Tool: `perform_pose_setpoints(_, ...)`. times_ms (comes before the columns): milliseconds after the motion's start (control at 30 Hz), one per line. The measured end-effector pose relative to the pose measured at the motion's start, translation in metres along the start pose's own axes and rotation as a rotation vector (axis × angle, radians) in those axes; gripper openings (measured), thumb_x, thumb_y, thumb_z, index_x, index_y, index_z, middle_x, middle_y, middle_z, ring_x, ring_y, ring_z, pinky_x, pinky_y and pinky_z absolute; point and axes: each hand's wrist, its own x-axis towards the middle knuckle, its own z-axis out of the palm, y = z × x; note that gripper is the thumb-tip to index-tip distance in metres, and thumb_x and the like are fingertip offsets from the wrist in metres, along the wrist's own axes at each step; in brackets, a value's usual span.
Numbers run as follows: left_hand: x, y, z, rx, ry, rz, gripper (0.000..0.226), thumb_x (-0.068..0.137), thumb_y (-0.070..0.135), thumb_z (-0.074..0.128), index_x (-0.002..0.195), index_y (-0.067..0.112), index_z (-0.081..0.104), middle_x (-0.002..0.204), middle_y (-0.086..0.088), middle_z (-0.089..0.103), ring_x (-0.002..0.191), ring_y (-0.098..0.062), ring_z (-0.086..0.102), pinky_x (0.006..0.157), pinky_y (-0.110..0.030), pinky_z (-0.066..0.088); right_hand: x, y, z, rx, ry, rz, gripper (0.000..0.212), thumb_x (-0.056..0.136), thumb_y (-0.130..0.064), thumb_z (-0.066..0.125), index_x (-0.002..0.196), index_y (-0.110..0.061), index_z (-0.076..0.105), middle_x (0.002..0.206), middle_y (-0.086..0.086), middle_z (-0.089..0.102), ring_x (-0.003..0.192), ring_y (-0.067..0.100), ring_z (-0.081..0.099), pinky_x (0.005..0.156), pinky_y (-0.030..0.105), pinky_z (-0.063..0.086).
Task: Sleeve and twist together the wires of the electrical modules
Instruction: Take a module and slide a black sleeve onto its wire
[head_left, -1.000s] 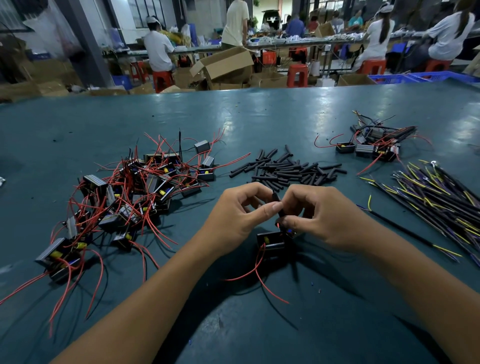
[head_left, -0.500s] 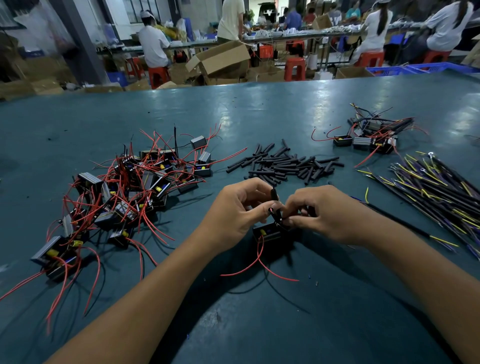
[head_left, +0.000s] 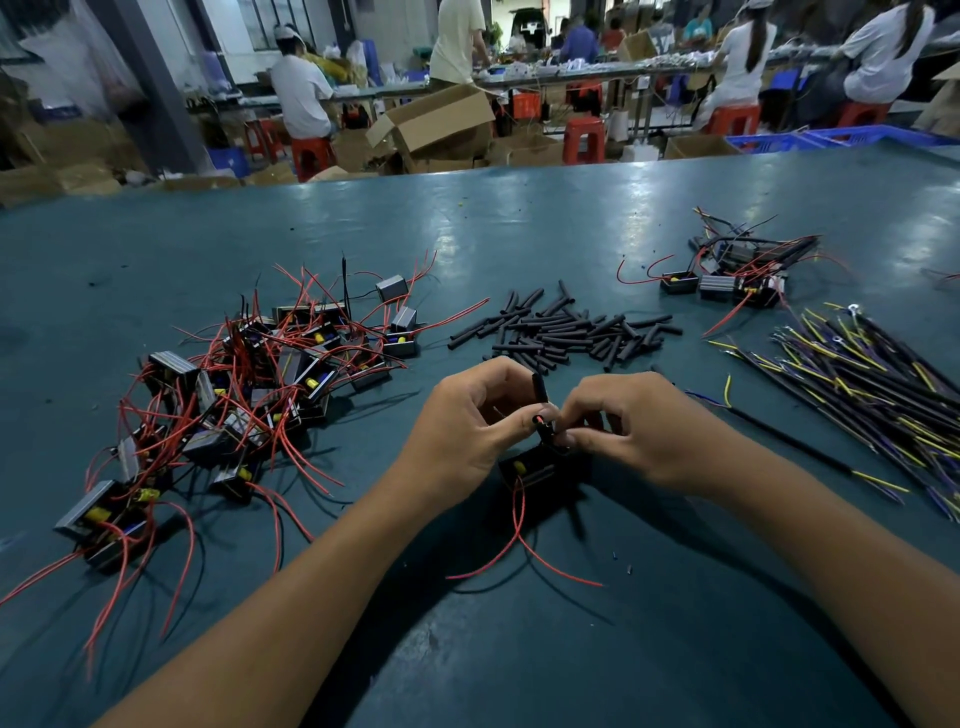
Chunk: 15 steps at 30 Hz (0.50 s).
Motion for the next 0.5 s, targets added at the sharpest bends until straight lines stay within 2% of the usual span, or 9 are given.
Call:
perform_pose_setpoints(67, 0.0, 0.0, -0.002, 0.04, 0.014, 0.016, 0.011, 0.087, 0.012, 0.076, 0.089, 0.007, 0.067, 0.083, -0.008, 0.072, 0.079, -0.029, 0.068, 0.074, -0.041, 0.055, 0.001, -0.002, 0.003, -0.027, 0.03, -0.019, 0.004, 0.086, -0.014, 0.075, 0.088, -0.016, 0.072, 0.079, -0.012, 0.062, 0.072, -0.001, 0.052, 0.068, 0.011, 0.038)
perform_pose_setpoints(233, 0.001, 0.001, -0.003, 0.128, -0.019, 0.036, 0.015, 0.088, 0.012, 0.075, 0.09, 0.001, 0.065, 0.082, -0.009, 0.071, 0.08, -0.027, 0.067, 0.077, -0.045, 0.055, 0.001, -0.004, 0.013, -0.079, 0.055, 0.009, 0.005, 0.089, -0.017, 0.071, 0.086, -0.016, 0.067, 0.079, -0.01, 0.058, 0.075, 0.011, 0.052, 0.071, 0.03, 0.044)
perform_pose_setpoints(367, 0.001, -0.001, -0.003, 0.178, -0.03, 0.046, 0.014, 0.088, 0.011, 0.075, 0.09, 0.002, 0.065, 0.081, -0.009, 0.07, 0.079, -0.028, 0.067, 0.078, -0.046, 0.054, 0.002, -0.002, 0.016, -0.071, 0.089, 0.036, 0.006, 0.091, -0.018, 0.069, 0.086, -0.015, 0.067, 0.079, -0.009, 0.058, 0.074, 0.011, 0.052, 0.07, 0.028, 0.042)
perform_pose_setpoints(500, 0.002, -0.002, 0.0, 0.169, -0.023, -0.027, 0.012, 0.089, 0.018, 0.074, 0.092, 0.008, 0.068, 0.083, -0.003, 0.073, 0.075, -0.017, 0.066, 0.071, -0.03, 0.055, 0.002, -0.001, 0.008, -0.051, 0.037, 0.043, 0.003, 0.091, -0.019, 0.07, 0.089, -0.016, 0.069, 0.082, -0.009, 0.061, 0.076, 0.009, 0.054, 0.072, 0.02, 0.043)
